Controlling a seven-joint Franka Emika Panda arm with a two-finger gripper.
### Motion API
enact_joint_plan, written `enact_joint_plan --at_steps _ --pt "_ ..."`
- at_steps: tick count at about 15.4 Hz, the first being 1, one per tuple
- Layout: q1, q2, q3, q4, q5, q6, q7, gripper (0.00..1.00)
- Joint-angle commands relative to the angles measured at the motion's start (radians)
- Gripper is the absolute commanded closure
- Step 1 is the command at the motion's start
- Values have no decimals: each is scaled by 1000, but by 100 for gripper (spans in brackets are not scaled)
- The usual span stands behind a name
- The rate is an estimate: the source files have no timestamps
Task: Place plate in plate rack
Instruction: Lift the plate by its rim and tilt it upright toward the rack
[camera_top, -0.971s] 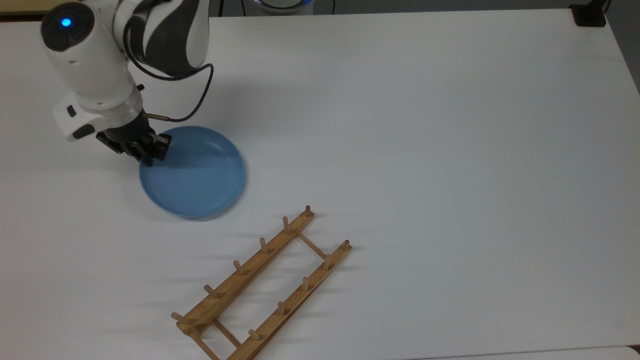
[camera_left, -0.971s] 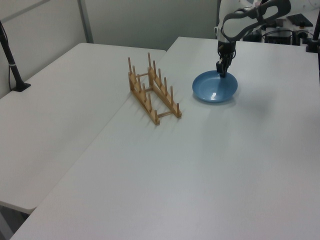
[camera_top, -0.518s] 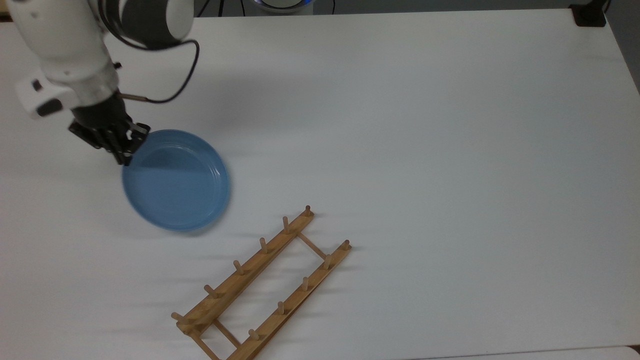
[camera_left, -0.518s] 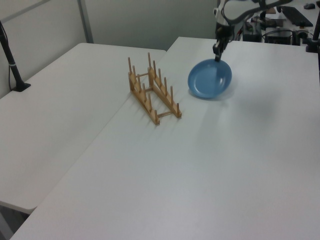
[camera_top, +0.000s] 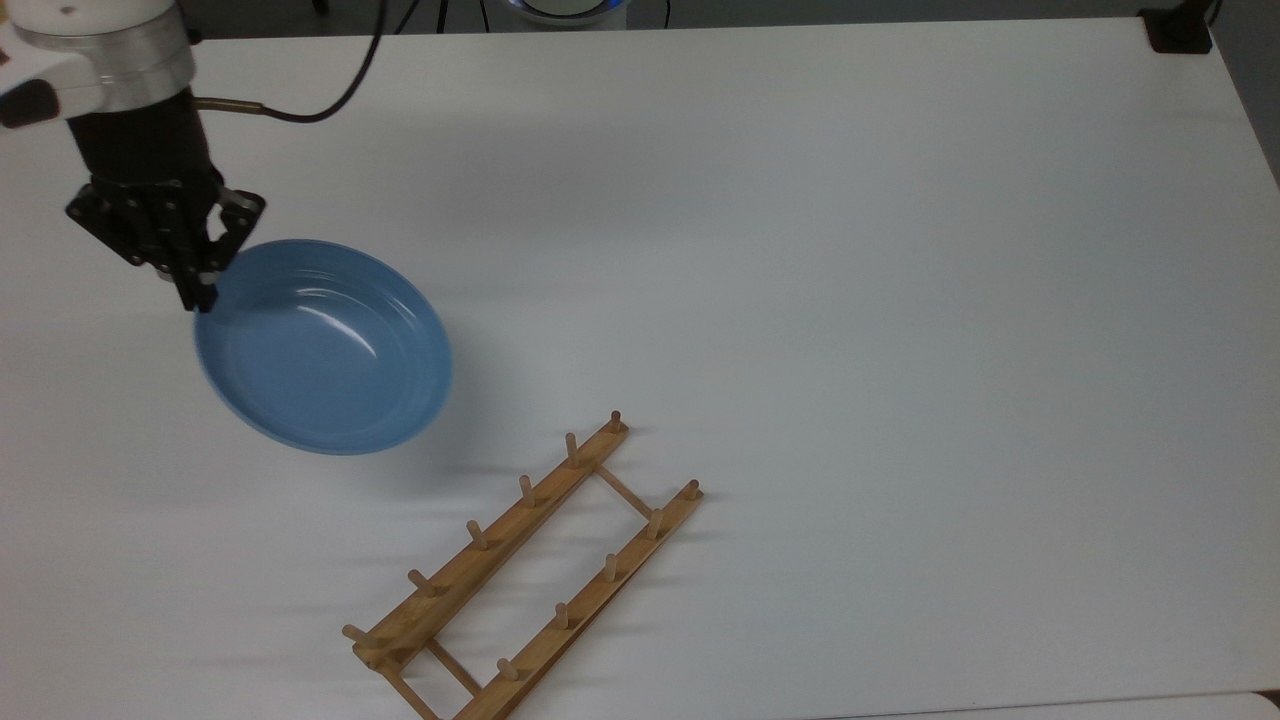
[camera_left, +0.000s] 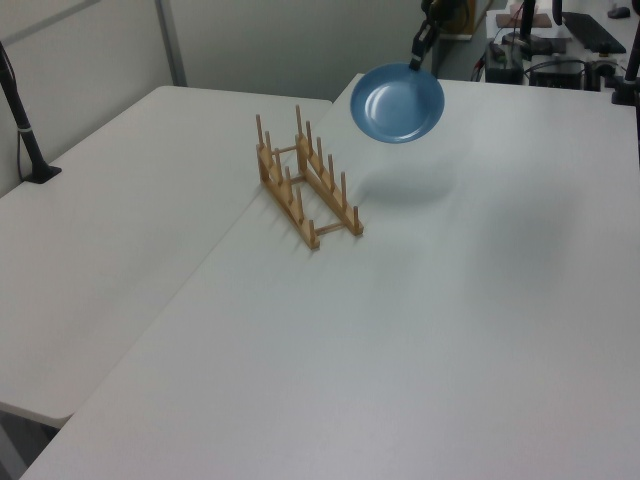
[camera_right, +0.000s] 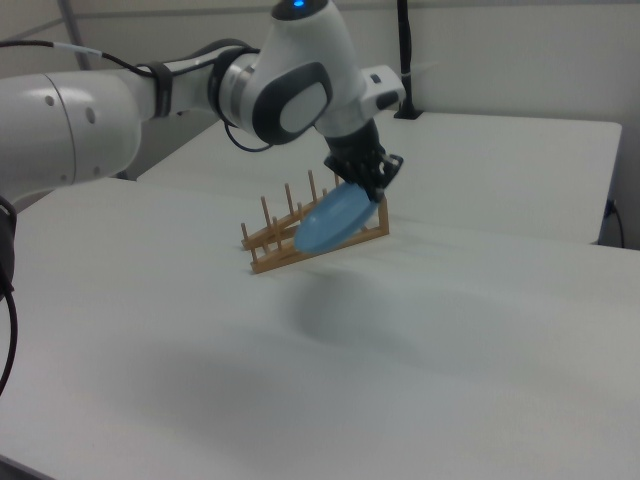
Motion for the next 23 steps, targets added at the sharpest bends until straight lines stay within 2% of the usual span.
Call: enact_joint_plan --at_steps 1,4,8,11,13,16,20,23 --pt "86 -20 -18 26 -42 84 -92 100" --pt "159 -31 -27 26 -123 161 -169 100" --pt "263 -28 -40 23 -316 252 -169 100" --pt "391 -20 -111 18 -408 252 -166 100" --pt "440 -8 -127 17 -466 252 -165 100" --pt "469 26 -145 21 -617 279 -120 100" --pt "494 23 -152 27 -735 316 -94 100" --pt "512 26 -158 47 -792 316 -97 100"
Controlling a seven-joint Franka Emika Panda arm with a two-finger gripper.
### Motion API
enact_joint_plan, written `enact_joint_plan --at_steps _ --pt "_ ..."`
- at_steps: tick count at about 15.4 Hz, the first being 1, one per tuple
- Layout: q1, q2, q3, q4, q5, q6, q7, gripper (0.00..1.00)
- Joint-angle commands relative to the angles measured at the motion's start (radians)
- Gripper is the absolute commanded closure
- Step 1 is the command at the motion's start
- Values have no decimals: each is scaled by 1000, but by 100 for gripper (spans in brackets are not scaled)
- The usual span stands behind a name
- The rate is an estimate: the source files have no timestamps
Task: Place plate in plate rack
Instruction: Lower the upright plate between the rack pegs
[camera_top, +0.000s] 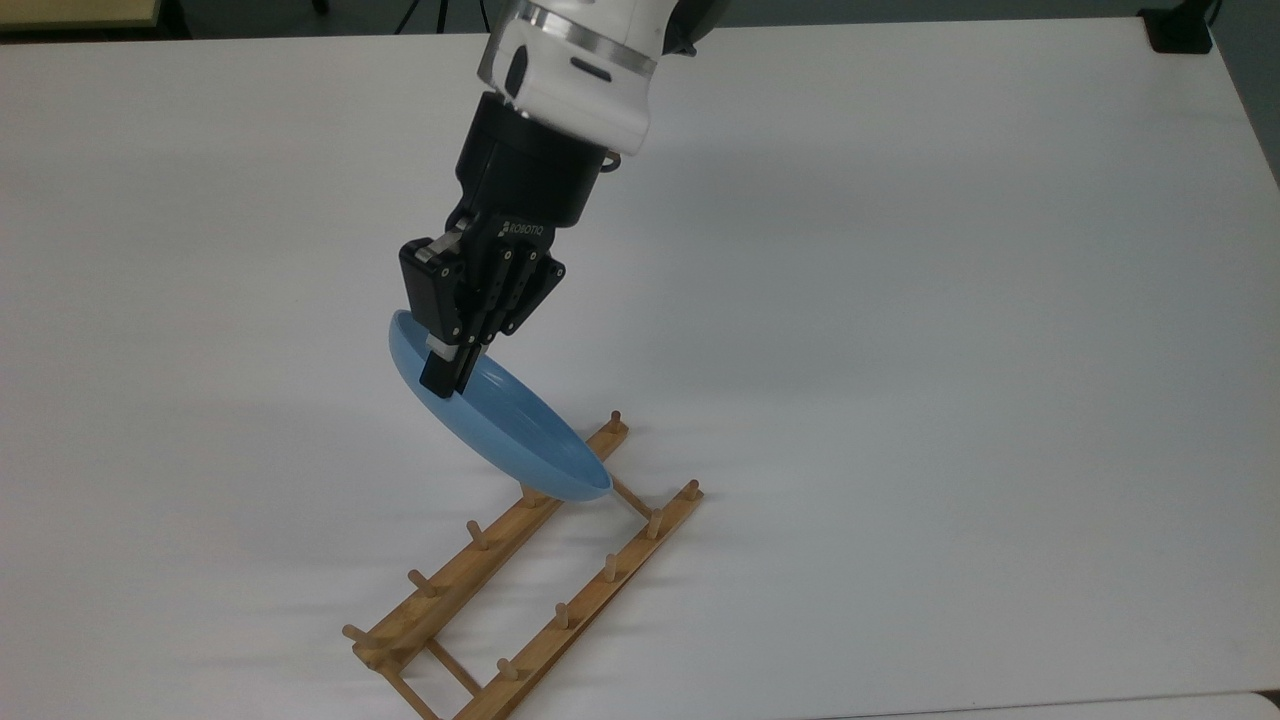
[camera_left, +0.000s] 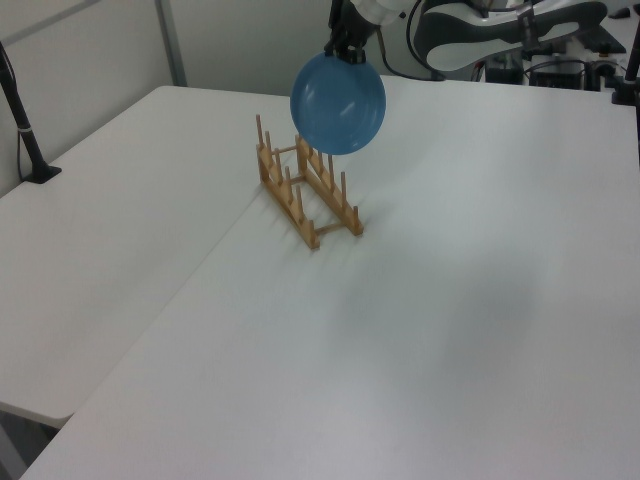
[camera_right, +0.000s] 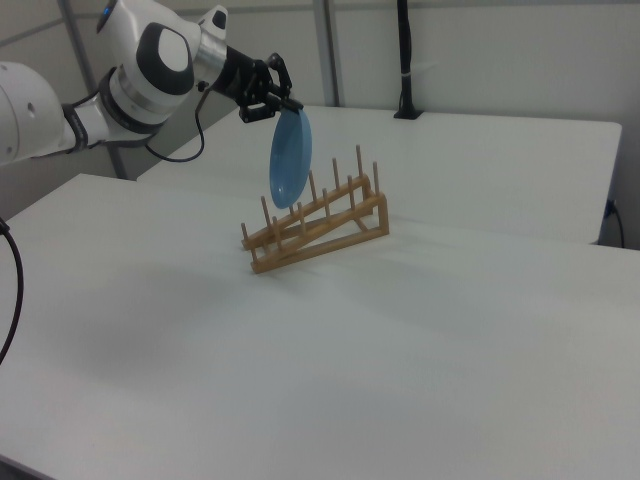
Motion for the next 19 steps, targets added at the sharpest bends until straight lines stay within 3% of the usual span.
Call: enact_joint_plan --at_steps 1,15,19 --pt "50 -3 -33 1 -97 15 16 100" --pt "77 97 -42 6 -223 74 15 100" --pt "81 123 -44 6 -226 100 17 100"
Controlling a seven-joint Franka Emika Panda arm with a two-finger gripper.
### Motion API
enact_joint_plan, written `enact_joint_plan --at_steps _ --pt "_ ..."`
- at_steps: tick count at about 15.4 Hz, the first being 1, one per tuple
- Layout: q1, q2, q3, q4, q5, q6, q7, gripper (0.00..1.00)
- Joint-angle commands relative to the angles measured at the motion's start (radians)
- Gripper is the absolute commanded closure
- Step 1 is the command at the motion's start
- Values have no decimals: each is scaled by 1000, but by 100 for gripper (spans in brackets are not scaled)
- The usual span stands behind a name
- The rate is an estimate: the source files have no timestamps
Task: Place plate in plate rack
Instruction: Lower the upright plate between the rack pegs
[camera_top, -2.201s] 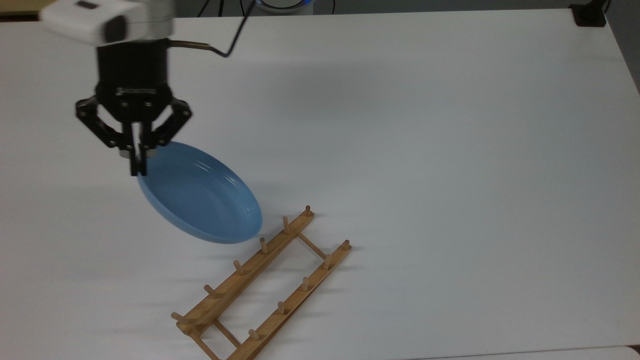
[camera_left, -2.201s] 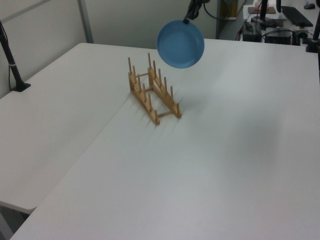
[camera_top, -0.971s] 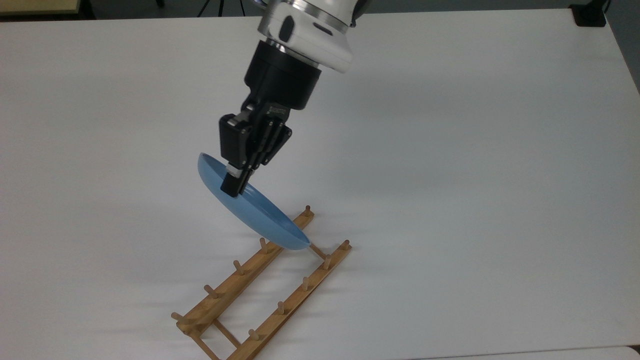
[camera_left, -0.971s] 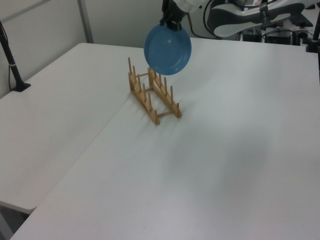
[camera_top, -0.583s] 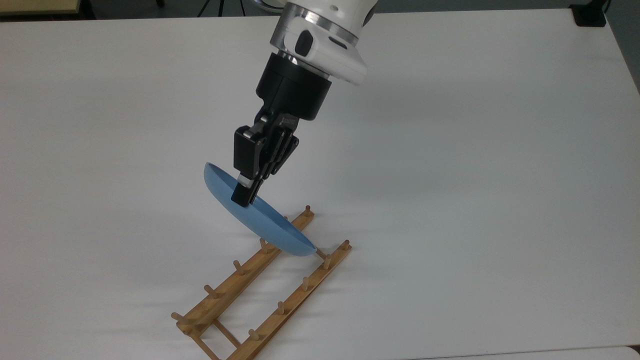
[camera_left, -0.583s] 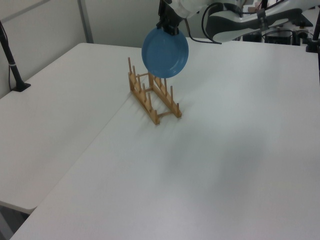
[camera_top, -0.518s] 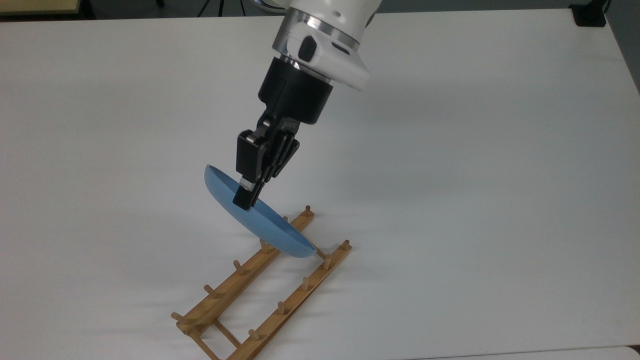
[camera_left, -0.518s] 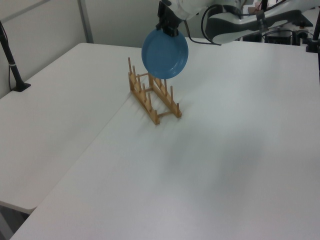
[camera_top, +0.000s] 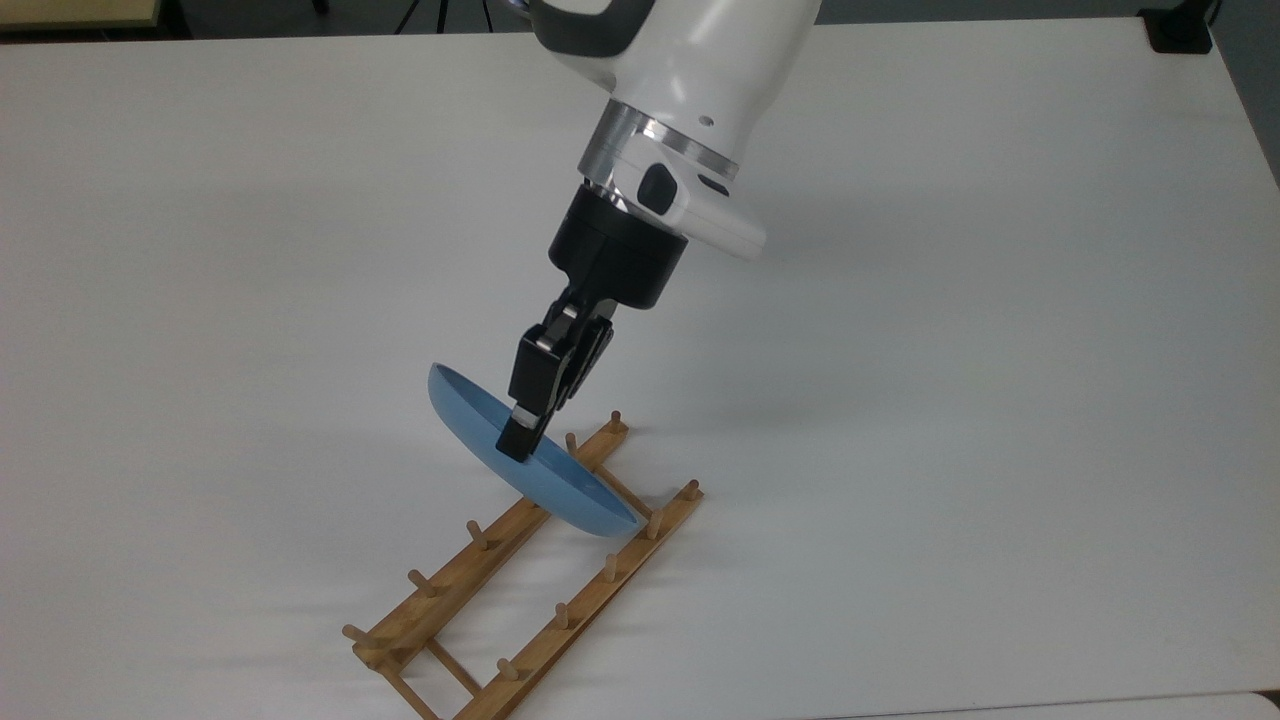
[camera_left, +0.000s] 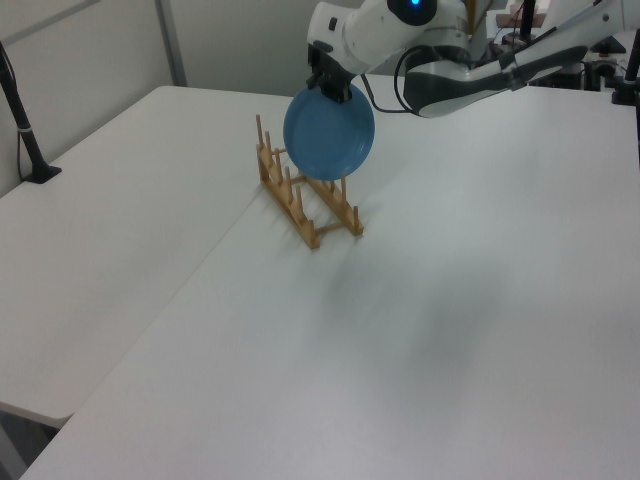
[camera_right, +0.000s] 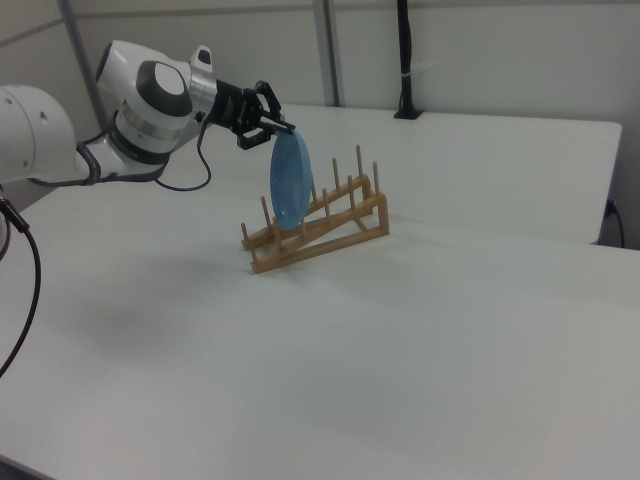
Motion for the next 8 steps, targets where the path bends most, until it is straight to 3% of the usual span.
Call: enact_joint_plan --at_steps 1,8 --pt "23 14 -32 -1 -24 46 17 100" --pt "28 38 -21 2 -23 74 89 100"
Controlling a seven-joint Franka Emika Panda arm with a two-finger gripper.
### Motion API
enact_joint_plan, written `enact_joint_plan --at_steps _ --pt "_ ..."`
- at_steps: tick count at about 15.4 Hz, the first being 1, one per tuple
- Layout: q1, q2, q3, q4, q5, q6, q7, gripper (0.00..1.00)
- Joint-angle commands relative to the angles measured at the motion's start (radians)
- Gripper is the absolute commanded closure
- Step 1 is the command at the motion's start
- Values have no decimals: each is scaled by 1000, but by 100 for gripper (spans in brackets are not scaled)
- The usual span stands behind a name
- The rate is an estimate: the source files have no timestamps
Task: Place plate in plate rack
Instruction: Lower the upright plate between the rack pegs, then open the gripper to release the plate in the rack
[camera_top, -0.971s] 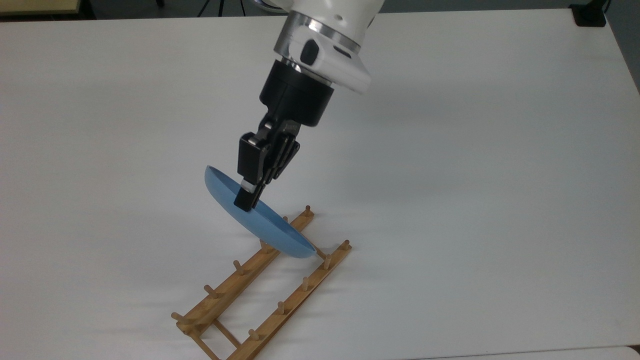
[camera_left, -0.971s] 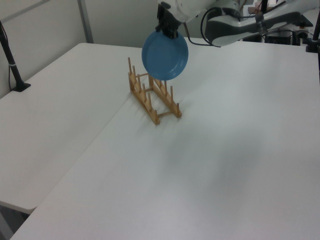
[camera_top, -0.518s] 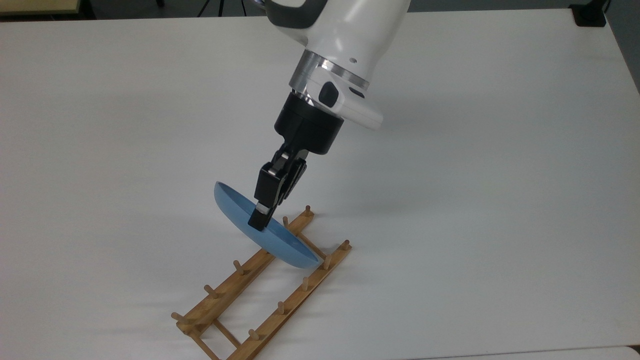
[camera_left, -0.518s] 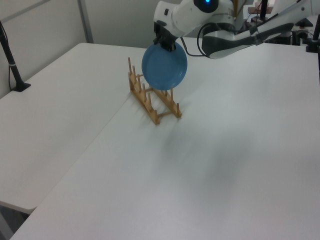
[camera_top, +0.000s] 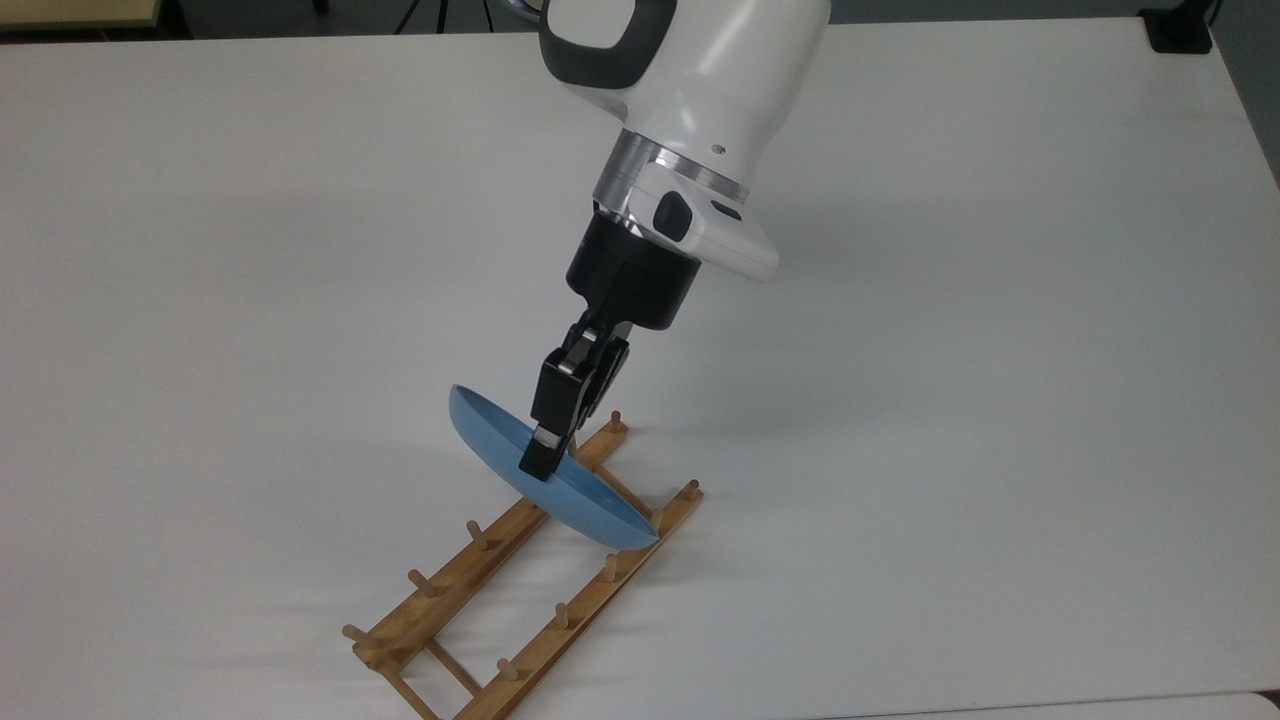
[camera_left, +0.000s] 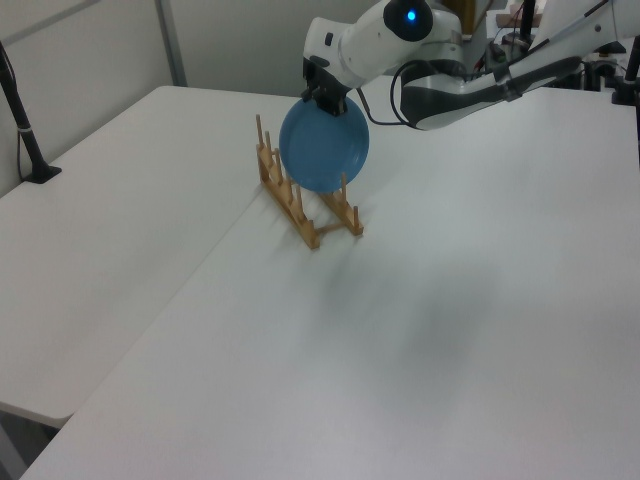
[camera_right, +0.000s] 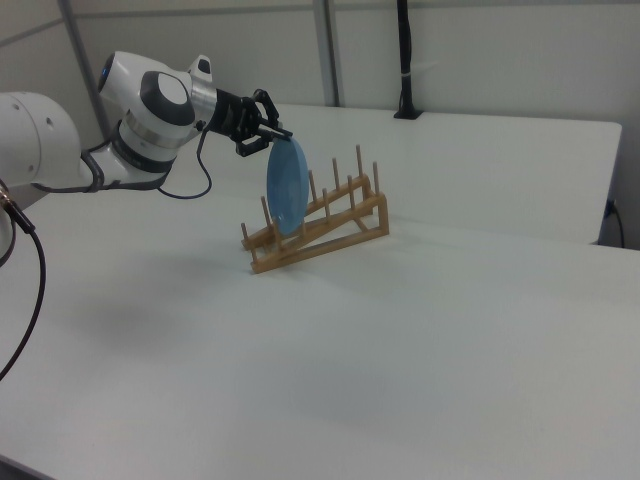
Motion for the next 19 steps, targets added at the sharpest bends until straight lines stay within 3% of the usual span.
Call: enact_joint_plan --at_steps 1,2,3,4,5,6,8,11,16,19 --pt "30 12 -19 2 -24 34 77 100" --pt "31 18 -19 2 -24 34 82 92" --pt "31 19 -19 2 -24 36 82 70" --pt "34 21 -19 2 -24 36 84 34" --pt "36 21 -19 2 -24 36 94 24" --pt "37 21 -19 2 -26 34 101 5" --pt "50 20 -19 2 -24 34 142 0" --pt "57 4 -16 0 -22 48 371 0" --pt "31 -74 129 -62 33 41 962 0" --pt "-25 -126 226 -108 204 -117 1107 0"
